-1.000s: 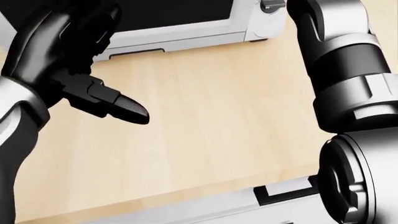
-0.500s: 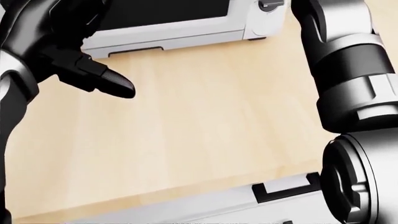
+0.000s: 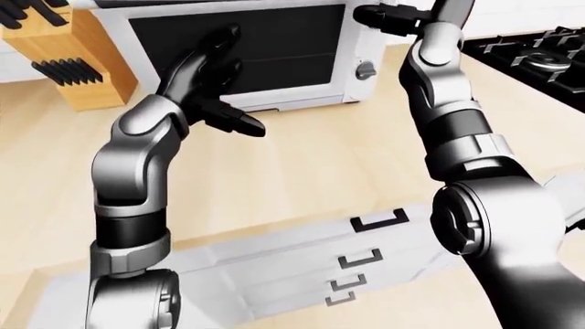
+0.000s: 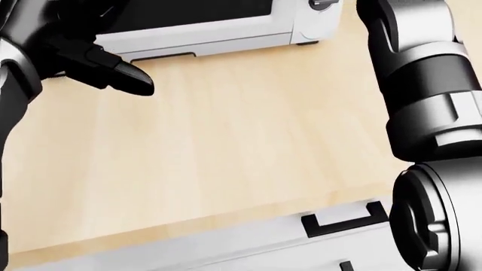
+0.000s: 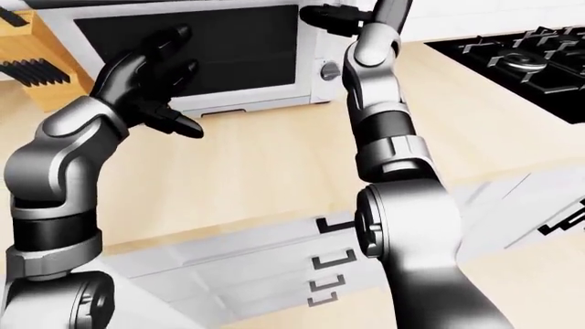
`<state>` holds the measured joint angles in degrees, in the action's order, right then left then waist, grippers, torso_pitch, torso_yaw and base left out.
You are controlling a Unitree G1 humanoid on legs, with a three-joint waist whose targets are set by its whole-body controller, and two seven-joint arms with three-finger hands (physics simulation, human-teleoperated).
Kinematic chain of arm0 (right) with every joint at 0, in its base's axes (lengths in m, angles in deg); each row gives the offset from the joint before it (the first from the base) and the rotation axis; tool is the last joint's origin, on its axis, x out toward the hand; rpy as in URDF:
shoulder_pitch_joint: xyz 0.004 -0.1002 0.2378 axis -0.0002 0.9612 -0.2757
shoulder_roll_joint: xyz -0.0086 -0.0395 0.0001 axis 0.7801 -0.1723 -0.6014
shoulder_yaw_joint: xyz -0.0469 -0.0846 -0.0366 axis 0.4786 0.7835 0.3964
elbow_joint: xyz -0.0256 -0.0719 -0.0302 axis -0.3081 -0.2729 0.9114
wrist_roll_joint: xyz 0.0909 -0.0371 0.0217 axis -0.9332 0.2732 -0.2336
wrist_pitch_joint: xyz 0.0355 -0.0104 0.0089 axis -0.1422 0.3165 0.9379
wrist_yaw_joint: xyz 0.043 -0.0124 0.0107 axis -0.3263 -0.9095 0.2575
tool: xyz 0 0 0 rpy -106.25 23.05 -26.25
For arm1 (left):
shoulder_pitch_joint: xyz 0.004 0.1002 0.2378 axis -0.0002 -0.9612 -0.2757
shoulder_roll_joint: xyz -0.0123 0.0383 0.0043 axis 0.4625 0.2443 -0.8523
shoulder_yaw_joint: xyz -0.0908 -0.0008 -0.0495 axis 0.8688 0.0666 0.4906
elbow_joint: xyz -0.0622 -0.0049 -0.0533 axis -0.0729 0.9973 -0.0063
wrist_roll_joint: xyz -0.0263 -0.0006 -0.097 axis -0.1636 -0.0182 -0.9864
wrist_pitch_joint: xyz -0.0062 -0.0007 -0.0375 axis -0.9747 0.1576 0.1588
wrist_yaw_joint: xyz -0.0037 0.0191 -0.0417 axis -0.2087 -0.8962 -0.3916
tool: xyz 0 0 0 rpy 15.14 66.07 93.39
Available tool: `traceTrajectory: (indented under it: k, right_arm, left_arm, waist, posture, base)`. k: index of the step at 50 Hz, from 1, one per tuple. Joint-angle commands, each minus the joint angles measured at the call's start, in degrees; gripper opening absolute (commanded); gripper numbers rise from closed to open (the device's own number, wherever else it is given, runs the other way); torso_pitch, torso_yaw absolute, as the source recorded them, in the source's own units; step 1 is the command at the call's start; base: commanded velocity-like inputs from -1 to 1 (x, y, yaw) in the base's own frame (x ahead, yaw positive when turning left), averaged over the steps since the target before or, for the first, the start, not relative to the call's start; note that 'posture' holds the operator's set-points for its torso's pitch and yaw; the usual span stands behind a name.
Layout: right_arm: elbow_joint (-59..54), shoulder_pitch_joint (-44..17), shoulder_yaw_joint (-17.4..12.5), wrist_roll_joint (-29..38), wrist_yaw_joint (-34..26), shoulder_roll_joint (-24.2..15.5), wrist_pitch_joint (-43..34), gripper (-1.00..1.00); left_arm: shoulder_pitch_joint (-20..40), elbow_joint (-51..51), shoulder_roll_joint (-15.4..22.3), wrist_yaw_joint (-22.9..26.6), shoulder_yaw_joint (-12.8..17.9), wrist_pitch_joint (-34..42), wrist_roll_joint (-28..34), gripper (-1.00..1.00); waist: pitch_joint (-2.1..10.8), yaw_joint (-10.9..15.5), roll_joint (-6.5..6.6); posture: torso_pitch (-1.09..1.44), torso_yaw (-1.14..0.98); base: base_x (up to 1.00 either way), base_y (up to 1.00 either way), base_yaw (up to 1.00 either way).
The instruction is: Close the toaster oven door.
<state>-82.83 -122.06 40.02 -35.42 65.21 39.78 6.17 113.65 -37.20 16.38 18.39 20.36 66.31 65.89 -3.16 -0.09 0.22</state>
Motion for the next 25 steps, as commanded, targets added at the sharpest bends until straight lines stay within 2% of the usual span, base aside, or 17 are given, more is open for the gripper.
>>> traceTrajectory:
  k: [1, 6, 13, 25]
  right_arm:
    - [2.45, -2.33, 0.06, 0.31, -0.06, -0.67, 1.47, 1.00]
    - [2.32, -2.42, -0.01, 0.05, -0.16, -0.65, 1.46, 1.00]
    - [2.18, -2.56, 0.02, -0.10, -0.26, -0.60, 1.48, 1.00]
    - [2.30, -2.86, 0.08, -0.02, -0.22, -0.69, 1.17, 1.00]
  left_arm:
    - [2.50, -0.41, 1.29, -1.88, 2.24, -2.90, 1.05, 1.00]
    - [2.02, 0.13, 1.30, -0.60, 1.69, -3.11, 1.39, 1.00]
    - [5.26, 4.86, 1.80, 0.06, 2.61, -3.06, 0.42, 1.00]
    - [9.34, 13.92, 3.55, 1.88, 2.25, -5.80, 0.06, 1.00]
  waist:
    - [1.90, 0.17, -0.08]
    - [1.98, 0.11, 0.03]
    - [2.05, 0.15, 0.06]
    - [2.11, 0.20, 0.03]
  posture:
    - [0.00, 0.00]
    - [0.00, 0.00]
    - [0.00, 0.00]
    - [0.00, 0.00]
  base:
    - [0.00, 0.00, 0.00]
    - [0.00, 0.00, 0.00]
    - [0.00, 0.00, 0.00]
    - [0.00, 0.00, 0.00]
